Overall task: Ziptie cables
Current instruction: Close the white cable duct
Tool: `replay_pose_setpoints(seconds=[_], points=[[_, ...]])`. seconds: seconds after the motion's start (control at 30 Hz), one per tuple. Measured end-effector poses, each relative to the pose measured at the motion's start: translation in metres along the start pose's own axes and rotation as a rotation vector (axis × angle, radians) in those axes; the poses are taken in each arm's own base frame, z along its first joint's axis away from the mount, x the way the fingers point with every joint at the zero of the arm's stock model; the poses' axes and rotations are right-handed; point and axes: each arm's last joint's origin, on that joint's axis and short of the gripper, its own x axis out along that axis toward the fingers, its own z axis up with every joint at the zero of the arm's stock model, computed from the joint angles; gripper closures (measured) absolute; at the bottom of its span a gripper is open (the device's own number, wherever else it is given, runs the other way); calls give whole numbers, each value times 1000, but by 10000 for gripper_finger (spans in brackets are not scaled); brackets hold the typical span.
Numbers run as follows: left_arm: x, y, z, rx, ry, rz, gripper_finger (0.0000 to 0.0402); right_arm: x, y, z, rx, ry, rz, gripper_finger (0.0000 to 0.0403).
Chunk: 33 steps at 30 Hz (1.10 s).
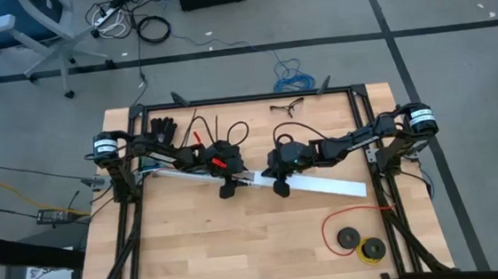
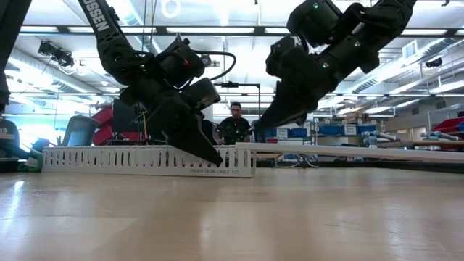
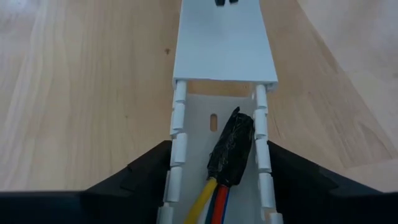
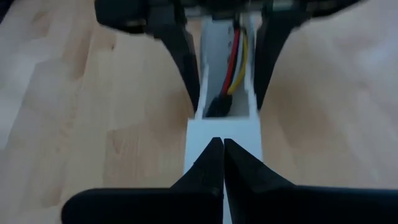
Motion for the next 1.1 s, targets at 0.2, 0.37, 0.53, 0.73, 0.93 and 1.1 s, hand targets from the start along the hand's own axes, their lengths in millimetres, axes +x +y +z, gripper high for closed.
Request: replay_pose_setpoints(seconds=[0.2,0.37,0.53,0.73,0.93,1.1], points=[[0,0,0,2,-3,1,160,1,5,-8,40,67,-7,403],[0,0,0,3,-3,5,160,7,7,-4,41,81,-19,403],[0,0,0,1,2,6,160,28,4,1,25,139,-34,403],[0,0,0,-4,0,7,160,43,3,20,-39,114,-41,403],[0,0,0,-5,1,10,160,42,-2,25,-52,149,-39,403],[0,0,0,-6,5,14,160,42,-2,23,-96,179,5,403]])
